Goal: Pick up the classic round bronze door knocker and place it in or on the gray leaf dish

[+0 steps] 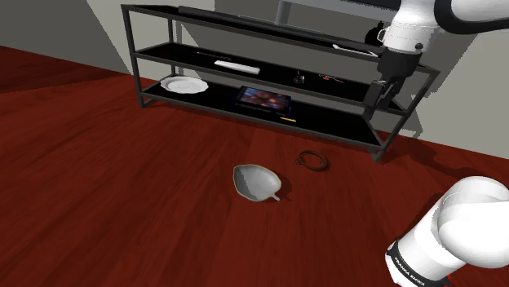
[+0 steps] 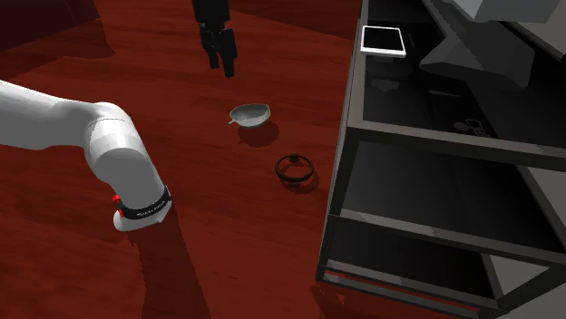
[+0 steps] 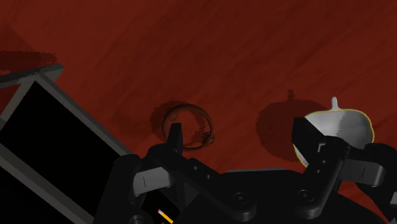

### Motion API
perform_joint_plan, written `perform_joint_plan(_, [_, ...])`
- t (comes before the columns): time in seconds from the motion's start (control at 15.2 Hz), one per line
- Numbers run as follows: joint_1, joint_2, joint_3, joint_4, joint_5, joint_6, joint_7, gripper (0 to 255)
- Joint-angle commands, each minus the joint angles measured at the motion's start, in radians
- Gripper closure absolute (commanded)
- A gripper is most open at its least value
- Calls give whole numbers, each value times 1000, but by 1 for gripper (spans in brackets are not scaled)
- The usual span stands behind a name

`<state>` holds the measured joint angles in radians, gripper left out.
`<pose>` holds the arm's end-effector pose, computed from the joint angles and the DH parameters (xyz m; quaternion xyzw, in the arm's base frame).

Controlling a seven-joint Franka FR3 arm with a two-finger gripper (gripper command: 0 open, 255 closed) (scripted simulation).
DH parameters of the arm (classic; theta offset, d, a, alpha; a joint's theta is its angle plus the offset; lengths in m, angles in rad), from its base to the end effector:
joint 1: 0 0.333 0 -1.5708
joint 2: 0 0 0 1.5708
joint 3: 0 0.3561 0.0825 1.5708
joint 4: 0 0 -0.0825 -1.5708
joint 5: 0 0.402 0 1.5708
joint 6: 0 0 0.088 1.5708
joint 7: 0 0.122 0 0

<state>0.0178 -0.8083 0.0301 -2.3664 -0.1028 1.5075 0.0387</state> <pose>0.2822 0.0037 0.6008 0.9977 -0.0023 -0.0229 0.0631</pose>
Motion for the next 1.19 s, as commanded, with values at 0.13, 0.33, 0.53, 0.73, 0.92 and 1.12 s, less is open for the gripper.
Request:
perform_joint_plan(0.13, [-10, 19, -29, -42, -12, 66, -18, 0])
perform_joint_plan(0.33, [-25, 60, -74, -95, -30, 168, -44, 0])
perform_joint_plan(0.53, [-40, 117, -118, -135, -46, 273, -71, 0])
perform_joint_plan(0.73, [-53, 188, -163, -163, -57, 379, -99, 0])
perform_joint_plan(0.92, [-64, 273, -208, -178, -63, 485, -130, 0])
perform_joint_plan(1.12, [-71, 372, -251, -180, -58, 590, -165, 0])
